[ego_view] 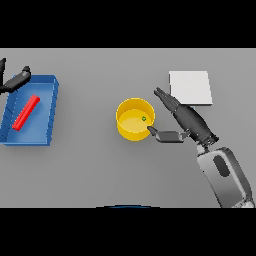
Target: Pick up the red beaker and tilt it to pour out 1 green nut into yellow bowl. Pick up the yellow bowl and place it on the metallic measuring scale.
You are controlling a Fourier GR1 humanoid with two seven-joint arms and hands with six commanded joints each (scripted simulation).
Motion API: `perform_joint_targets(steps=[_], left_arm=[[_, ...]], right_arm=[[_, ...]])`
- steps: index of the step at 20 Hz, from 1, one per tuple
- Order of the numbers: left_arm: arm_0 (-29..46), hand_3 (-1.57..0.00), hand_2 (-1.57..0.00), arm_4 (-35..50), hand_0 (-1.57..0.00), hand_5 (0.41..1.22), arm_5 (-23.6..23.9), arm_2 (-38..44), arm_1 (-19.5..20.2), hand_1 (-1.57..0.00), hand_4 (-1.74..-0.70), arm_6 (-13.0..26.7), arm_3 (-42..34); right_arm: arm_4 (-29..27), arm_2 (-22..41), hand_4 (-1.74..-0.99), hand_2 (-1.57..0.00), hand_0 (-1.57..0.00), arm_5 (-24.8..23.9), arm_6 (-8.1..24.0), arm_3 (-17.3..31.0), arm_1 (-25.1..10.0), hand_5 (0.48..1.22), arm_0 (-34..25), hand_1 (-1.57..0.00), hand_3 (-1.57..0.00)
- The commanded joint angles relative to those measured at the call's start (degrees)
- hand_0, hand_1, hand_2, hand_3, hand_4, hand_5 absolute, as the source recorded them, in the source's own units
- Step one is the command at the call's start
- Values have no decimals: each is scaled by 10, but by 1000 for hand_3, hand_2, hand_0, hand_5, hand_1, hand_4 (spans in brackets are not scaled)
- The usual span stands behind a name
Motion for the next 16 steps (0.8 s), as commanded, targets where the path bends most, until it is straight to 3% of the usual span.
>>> perform_joint_targets(steps=[1,5,13,16], left_arm=[[-2,-1,-2,3,-3,709,-1,1,-1,-2,-744,1,-3],[3,0,0,9,-1,713,-3,5,0,0,-751,-6,-3],[14,1,1,22,1,721,1,17,2,1,-773,-32,-8],[12,1,1,25,1,725,-5,20,3,1,-784,-32,0]], right_arm=[[28,19,-1243,1,-2,11,-1,7,-17,638,-24,1,1],[84,68,-1229,1,0,55,-20,33,-55,616,-84,1,1],[135,145,-1212,1,1,128,-48,83,-64,645,-159,1,1],[153,164,-1220,1,1,122,-60,118,-56,651,-175,1,1]])
